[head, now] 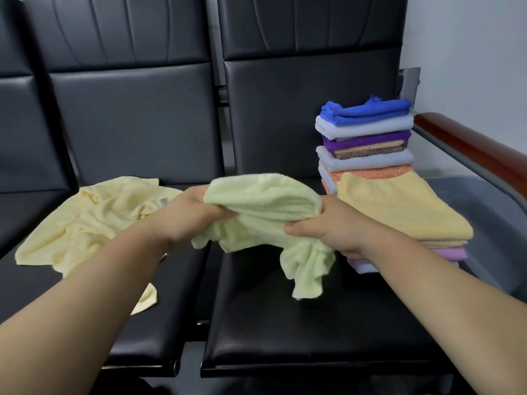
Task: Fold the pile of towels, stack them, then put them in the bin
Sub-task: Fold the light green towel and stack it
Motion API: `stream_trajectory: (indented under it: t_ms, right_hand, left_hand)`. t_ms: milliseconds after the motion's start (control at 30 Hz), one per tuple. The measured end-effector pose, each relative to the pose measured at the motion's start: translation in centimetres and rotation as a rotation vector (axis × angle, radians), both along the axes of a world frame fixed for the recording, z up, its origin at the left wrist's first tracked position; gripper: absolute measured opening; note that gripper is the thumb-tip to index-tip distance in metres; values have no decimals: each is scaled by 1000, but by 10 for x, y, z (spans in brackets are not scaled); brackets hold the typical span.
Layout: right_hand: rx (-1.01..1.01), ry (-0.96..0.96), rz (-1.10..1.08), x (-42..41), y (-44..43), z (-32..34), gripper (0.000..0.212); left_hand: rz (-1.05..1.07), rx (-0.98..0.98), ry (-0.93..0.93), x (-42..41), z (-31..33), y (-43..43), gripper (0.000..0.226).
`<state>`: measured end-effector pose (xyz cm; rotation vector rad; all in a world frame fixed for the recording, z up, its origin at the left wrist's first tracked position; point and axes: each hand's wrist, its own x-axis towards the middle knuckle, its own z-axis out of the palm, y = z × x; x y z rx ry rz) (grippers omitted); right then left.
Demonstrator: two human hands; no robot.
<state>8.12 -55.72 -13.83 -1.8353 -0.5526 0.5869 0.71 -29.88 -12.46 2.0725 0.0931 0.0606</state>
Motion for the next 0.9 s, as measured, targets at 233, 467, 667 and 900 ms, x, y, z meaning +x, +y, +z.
stream_trajectory:
  t_ms: [233, 467, 667, 900]
  right_hand:
    - [-491, -264, 1, -2, 9, 0, 15]
    - [-196, -164, -100, 11, 2, -8, 7]
    - [-34, 17, 70, 3, 1, 3, 25]
    - [-464, -272, -64, 0, 7, -3, 11]
  left_hand:
    - [-98, -279, -47, -1, 5, -19, 6]
    - [-31, 499, 128, -1, 4, 0, 18]
    - [-31, -177, 7, -2, 5, 13, 20]
    - [-226, -599, 4, -2, 3, 4, 49]
